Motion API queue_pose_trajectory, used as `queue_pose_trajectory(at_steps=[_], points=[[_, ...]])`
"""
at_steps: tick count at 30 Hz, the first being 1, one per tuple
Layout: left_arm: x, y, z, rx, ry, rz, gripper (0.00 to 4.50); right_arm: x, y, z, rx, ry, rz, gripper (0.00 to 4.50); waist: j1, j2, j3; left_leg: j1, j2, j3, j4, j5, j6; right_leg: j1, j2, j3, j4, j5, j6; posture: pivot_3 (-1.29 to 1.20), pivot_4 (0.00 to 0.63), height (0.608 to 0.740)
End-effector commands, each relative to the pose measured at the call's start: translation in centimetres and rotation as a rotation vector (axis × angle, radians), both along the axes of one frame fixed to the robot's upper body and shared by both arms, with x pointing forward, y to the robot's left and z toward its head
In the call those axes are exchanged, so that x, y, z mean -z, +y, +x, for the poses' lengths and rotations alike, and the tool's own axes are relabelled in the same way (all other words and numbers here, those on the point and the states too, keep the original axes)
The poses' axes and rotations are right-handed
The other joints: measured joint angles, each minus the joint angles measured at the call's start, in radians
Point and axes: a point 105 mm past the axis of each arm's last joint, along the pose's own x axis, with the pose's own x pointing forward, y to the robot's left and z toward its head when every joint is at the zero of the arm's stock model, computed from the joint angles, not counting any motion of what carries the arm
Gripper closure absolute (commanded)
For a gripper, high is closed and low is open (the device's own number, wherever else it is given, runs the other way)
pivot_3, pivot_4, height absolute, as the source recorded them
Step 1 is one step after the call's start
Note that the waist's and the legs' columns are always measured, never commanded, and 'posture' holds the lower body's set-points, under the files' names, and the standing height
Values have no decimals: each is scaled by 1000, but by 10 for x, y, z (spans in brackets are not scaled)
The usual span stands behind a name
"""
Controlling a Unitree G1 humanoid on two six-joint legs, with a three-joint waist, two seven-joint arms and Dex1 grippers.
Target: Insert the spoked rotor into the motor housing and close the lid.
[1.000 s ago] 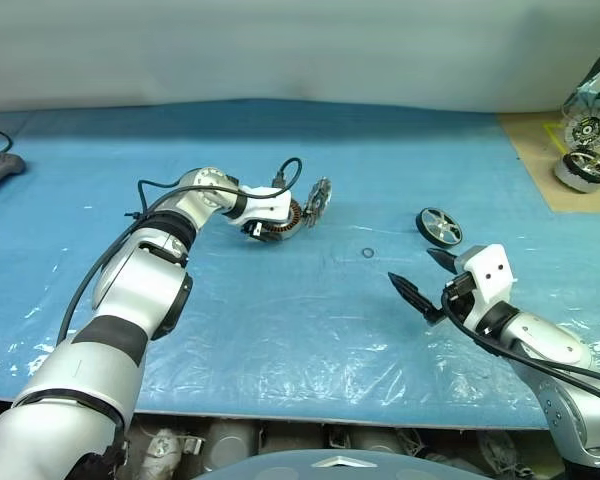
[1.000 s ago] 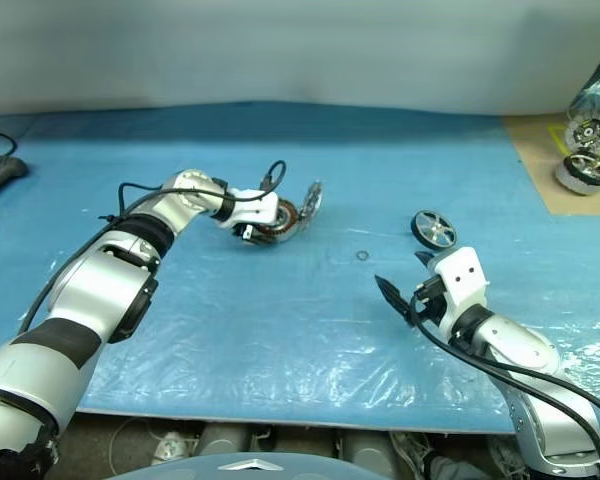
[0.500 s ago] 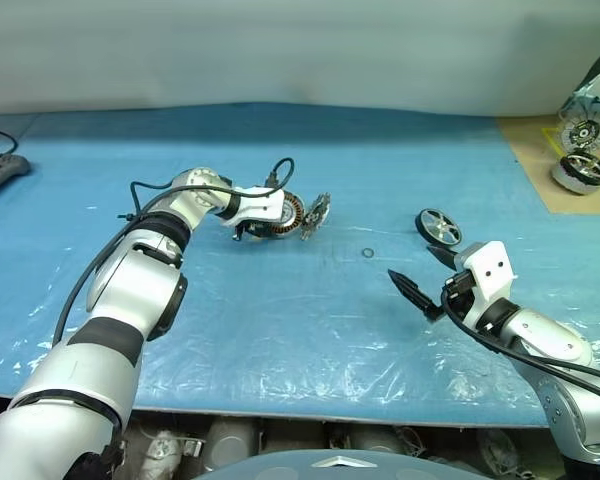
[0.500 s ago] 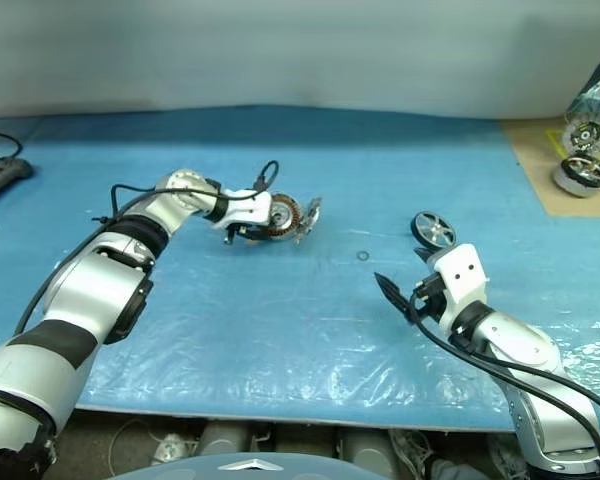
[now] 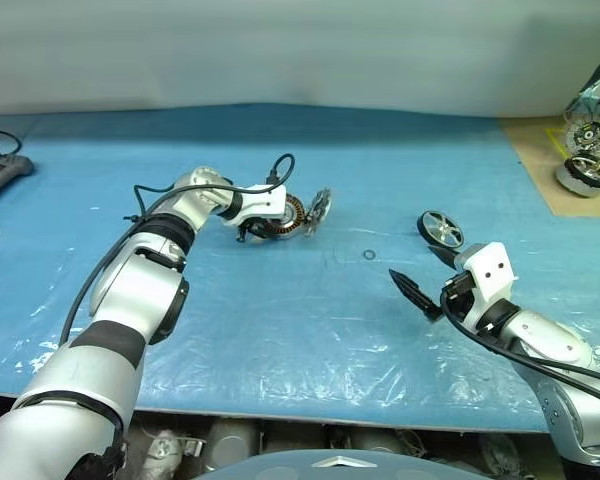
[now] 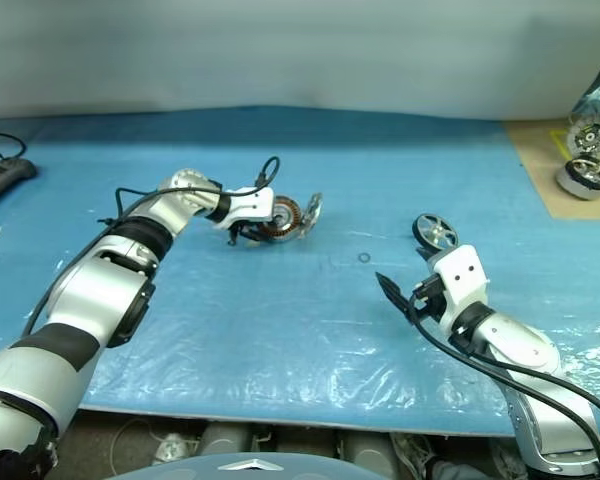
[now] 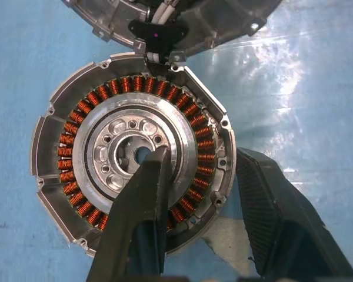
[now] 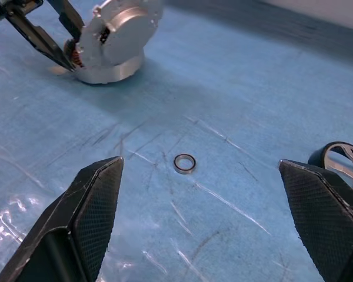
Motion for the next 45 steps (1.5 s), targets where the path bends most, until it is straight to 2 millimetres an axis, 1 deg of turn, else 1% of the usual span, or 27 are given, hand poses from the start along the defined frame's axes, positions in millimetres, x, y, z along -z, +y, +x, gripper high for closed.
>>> queue_pose_trajectory(at_steps=[1, 3, 6, 8, 10, 12, 15, 17, 20, 24, 26, 28, 29, 30, 32, 33, 34, 36, 37, 38, 40, 42, 45], points=[[29, -8, -12, -120, 214, -30, 3107, -6, 4, -3, -7, -40, 1, 0, 4, 0, 0, 0, 0, 0, -1, 2, 0, 0, 0, 0, 0, 0, 0, 0, 150, 740], [33, -12, -11, -212, 267, -7, 3107, -5, 4, -4, -4, -39, 1, 0, 12, 0, 0, 0, 0, 1, -1, 3, 0, 0, -1, 0, 0, 0, 0, 0, 150, 740], [26, -26, -18, -280, 356, -55, 3107, -4, 4, -5, 0, -38, 3, 0, 22, 1, -1, 0, -1, 2, -1, 3, 2, 1, -2, 0, 0, 0, -1, 0, 150, 740], [18, -37, -26, -293, 406, -87, 3107, -4, 4, -6, 1, -36, 1, 0, 22, 1, -1, -1, -1, 2, -2, 4, 2, 0, -3, -1, 0, 0, -1, 0, 150, 740], [18, -56, -37, -358, 471, -101, 3107, -1, 4, -8, 0, -26, -8, 0, 21, 1, -1, -4, -1, 2, -2, 3, 3, -1, -3, -2, -1, 0, -1, 0, 150, 740], [20, -69, -49, -401, 544, -109, 3107, 0, 5, -10, -1, -21, -10, 0, 28, 2, -1, -4, -1, 2, -3, 3, 4, -2, -4, -4, -1, 0, -1, 0, 150, 740], [26, -80, -59, -489, 598, -114, 3107, 2, 6, -12, 0, -16, -12, 0, 30, 3, -2, -6, -2, 2, -4, 2, 5, -1, -5, -5, -4, 0, -1, 0, 150, 740], [30, -81, -60, -528, 601, -117, 3107, 2, 7, -12, -1, -15, -12, 0, 29, 7, -4, -6, -2, 2, -5, 2, 5, 0, -5, -6, -8, 0, -1, 0, 150, 740], [29, -80, -64, -527, 605, -129, 3107, 3, 9, -15, 0, -11, -11, 0, 22, 10, -6, -5, -2, 2, -7, 2, 5, 3, -5, -6, -14, 0, 0, 0, 150, 740], [34, -65, -55, -582, 563, -136, 3107, 6, 7, -17, 8, -5, -13, 0, 20, 12, -7, -5, -2, 2, -10, 2, 5, 2, -5, -7, -15, 0, 1, 0, 150, 740], [36, -59, -50, -627, 560, -151, 2390, 5, 7, -16, 9, -6, -16, 0, 19, 12, -7, -5, -2, 2, -10, 2, 5, 2, -5, -7, -16, 0, 1, 0, 150, 740], [33, -58, -44, -699, 582, -201, 1803, 5, 6, -14, 9, -9, -18, 0, 19, 11, -7, -5, -3, 2, -10, 2, 5, 3, -5, -7, -16, 0, 1, 0, 150, 740], [31, -57, -42, -690, 551, -200, 1463, 5, 7, -14, 8, -9, -18, 0, 19, 11, -7, -4, -3, 2, -10, 2, 5, 3, -5, -7, -16, 0, 1, 0, 150, 740], [30, -57, -42, -626, 516, -186, 1182, 5, 7, -14, 6, -10, -19, 0, 19, 10, -7, -4, -3, 2, -10, 2, 5, 3, -5, -7, -16, 0, 2, 0, 150, 740], [32, -57, -54, -517, 563, -166, 1182, 5, 7, -13, 4, -9, -19, 0, 16, 10, -7, -4, -3, 2, -10, 2, 5, 4, -5, -6, -17, -2, 6, 0, 150, 740], [23, -60, -57, -392, 506, -226, 1182, 5, 7, -13, 3, -9, -19, 0, 11, 10, -7, -4, -3, 2, -11, 3, 5, 4, -5, -6, -17, -3, 8, 0, 150, 740], [15, -62, -60, -309, 455, -269, 1182, 5, 7, -13, 3, -9, -19, 0, 5, 11, -7, -4, -3, 2, -13, 3, 4, 4, -5, -6, -17, -3, 8, 0, 150, 740], [14, -53, -67, -268, 478, -273, 1182, 5, 6, -12, 2, -9, -19, 0, -1, 13, -8, -5, -3, 3, -18, 4, 3, 1, -5, -6, -19, -2, 6, 0, 150, 740], [17, -43, -64, -262, 454, -248, 1182, 5, 6, -12, 1, -10, -18, 0, -2, 12, -8, -6, -2, 2, -18, 4, 3, -1, -4, -7, -19, -1, 1, 0, 150, 740], [18, -35, -61, -256, 429, -232, 1182, 5, 6, -11, 0, -10, -17, 0, -2, 12, -7, -7, -2, 2, -18, 4, 3, -3, -4, -7, -19, -1, 1, 0, 150, 740], [10, -25, -53, -189, 329, -238, 1182, 5, 7, -10, -5, -10, -16, 0, -7, 12, -8, -14, -2, 2, -16, 3, 4, -9, -4, -8, -17, 2, 6, 0, 150, 740], [-2, -20, -44, -103, 209, -255, 1182, 6, 7, -8, -9, -10, -15, 0, -10, 12, -7, -22, -2, 2, -11, 3, 5, -17, -4, -8, -14, 3, 6, 0, 150, 740], [-10, -14, -33, 6, 40, -227, 1182, 6, 9, -6, -16, -11, -14, 0, -10, 11, -7, -26, -2, 2, -11, 3, 5, -20, -4, -9, -14, 3, 6, 0, 150, 740]])
